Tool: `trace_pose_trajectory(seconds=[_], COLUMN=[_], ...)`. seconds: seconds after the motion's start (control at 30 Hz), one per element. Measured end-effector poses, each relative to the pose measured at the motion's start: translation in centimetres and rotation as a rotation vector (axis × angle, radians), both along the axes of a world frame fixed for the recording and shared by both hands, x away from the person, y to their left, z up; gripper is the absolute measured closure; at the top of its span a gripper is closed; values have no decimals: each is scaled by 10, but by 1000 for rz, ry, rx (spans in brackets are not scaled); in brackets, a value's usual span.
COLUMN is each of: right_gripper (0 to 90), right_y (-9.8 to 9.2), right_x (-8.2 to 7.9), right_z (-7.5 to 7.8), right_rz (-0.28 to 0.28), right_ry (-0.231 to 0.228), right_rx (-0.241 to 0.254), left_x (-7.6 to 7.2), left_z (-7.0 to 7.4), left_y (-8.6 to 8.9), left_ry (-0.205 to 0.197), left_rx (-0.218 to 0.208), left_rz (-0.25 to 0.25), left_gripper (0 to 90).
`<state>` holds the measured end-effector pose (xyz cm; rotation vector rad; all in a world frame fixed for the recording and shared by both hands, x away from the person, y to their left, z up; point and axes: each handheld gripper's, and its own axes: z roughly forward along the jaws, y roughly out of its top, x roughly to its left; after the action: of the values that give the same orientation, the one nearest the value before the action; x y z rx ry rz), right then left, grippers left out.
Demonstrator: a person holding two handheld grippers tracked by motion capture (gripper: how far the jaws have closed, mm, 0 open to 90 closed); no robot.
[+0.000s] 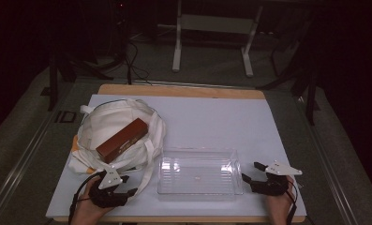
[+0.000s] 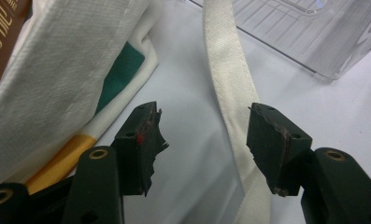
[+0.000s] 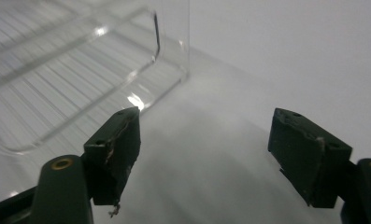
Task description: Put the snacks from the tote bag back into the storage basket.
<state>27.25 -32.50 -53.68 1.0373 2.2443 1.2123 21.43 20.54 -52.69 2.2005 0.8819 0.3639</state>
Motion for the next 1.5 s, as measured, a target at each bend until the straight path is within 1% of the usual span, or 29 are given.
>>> trace_pose_trajectory(seconds=[0.03, 0.07, 0.13, 0.3, 0.4, 0.6, 0.67, 0.73, 0.8, 0.83, 0.93, 1.13, 1.2, 1.37, 1.43, 1.5], right_gripper=[191, 176, 178, 178, 178, 178, 177, 177, 177, 177, 177, 177, 177, 177, 177, 177], right_y=[3, 5, 7, 6, 6, 6, 5, 6, 6, 6, 6, 5, 5, 5, 5, 5], right_x=[0, 1, 0, 0, -1, -1, -1, 0, -1, -1, -1, -2, -2, -2, -3, -3], right_z=[-1, -1, -2, -1, -1, -1, -1, -1, -1, -1, -1, -1, -1, -1, -1, -1], right_rz=[-3, 9, 13, 10, 8, 3, 1, 2, 2, 0, -2, 0, 1, 0, 1, 2], right_ry=[6, 5, 4, -2, -4, -6, -6, -4, -6, -7, -10, -18, -19, -22, -28, -29], right_rx=[-27, -50, -73, -61, -62, -55, -53, -57, -59, -59, -56, -51, -51, -50, -51, -52], left_x=[0, 1, 1, 1, 1, 0, 1, 1, 1, 1, 0, -4, -4, -3, -2, -1], left_z=[0, 1, 1, 3, 5, 9, 12, 15, 17, 19, 22, 29, 32, 39, 41, 44], left_y=[0, -1, -1, 0, 0, 0, 1, 1, 1, 1, -1, -1, 0, 2, 2, 3], left_ry=[1, 1, -1, -3, -4, -9, -7, -5, -7, -6, 1, -9, -11, -18, -19, -22], left_rx=[1, 0, -4, -11, -12, 4, -11, -17, -11, 0, 12, 35, 31, 46, 62, 67], left_rz=[0, 1, 1, 8, 15, 16, 23, 17, 13, 5, -1, -13, -16, -19, -22, -23], left_gripper=[437, 437, 436, 433, 432, 427, 427, 427, 427, 425, 425, 426, 426, 430, 431, 431])
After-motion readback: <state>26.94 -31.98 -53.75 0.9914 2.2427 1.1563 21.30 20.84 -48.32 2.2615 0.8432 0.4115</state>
